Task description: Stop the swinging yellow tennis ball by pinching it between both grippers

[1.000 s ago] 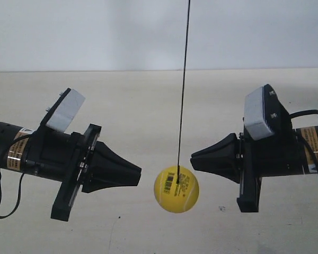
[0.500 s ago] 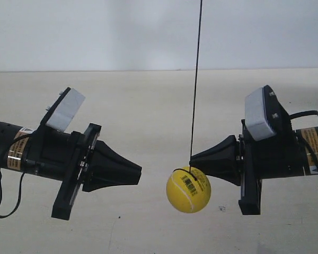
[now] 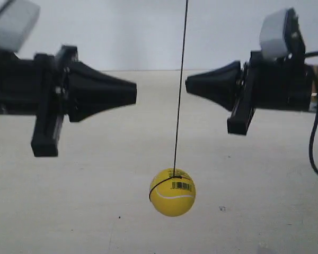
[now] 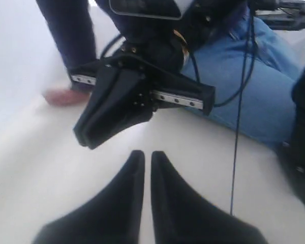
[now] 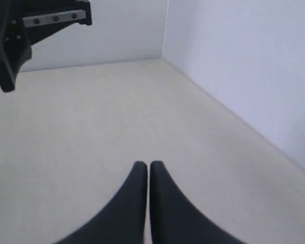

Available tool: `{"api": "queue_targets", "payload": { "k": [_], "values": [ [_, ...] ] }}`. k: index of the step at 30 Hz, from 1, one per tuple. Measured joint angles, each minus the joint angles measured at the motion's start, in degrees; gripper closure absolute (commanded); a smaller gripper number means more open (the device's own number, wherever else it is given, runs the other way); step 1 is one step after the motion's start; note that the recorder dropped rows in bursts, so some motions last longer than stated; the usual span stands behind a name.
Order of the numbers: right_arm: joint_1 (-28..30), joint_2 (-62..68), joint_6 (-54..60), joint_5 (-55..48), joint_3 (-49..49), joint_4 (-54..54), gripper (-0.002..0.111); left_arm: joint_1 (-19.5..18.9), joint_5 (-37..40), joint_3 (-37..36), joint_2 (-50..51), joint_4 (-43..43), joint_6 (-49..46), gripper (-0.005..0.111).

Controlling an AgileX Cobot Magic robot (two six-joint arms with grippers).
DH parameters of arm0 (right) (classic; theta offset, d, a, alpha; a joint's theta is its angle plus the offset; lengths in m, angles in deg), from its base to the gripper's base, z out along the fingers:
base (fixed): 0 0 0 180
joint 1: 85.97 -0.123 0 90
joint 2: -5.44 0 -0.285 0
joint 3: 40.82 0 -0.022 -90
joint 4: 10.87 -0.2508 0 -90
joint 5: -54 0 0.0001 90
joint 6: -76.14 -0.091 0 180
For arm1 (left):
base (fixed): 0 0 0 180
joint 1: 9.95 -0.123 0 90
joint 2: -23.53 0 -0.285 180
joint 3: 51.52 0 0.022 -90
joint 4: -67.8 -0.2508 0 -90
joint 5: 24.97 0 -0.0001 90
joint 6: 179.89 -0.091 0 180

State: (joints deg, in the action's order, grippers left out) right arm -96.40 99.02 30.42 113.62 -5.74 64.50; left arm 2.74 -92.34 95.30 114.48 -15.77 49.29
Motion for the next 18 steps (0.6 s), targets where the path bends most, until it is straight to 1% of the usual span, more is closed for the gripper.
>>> {"api": "queue_targets", "payload": {
  "k": [2, 4, 5, 8, 13, 15, 18],
  "values": [
    [0.0, -4.4, -3.7, -1.3, -2.3, 1.2, 0.108, 0.0, 3.4, 1.0, -6.4, 0.1, 2.7, 0.102],
    [0.0, -12.4, -8.9, -4.8, -5.0, 3.6, 0.108, 0.0, 9.3, 1.6, -15.9, 0.2, 5.2, 0.102],
    [0.0, -15.8, -11.2, -7.1, -5.8, 4.5, 0.108, 0.0, 13.0, 1.6, -20.8, 0.2, 6.0, 0.102],
    [0.0, -29.3, -15.8, -19.4, -6.8, 5.9, 0.108, 0.0, 27.8, 1.6, -36.2, 0.2, 8.6, 0.102],
    [0.0, -44.0, -18.4, -36.7, -6.9, 6.4, 0.108, 0.0, 47.0, 1.7, -51.9, 2.8, 9.7, 0.102],
    [0.0, -50.3, -20.0, -44.3, -6.9, 6.4, 0.108, 0.0, 55.7, 1.7, -60.0, 3.5, 9.9, 0.102],
    [0.0, -54.8, -20.5, -47.0, -6.8, 7.1, 0.108, 0.0, 60.9, 1.7, -66.9, 3.9, 10.0, 0.102]
  ]
}}
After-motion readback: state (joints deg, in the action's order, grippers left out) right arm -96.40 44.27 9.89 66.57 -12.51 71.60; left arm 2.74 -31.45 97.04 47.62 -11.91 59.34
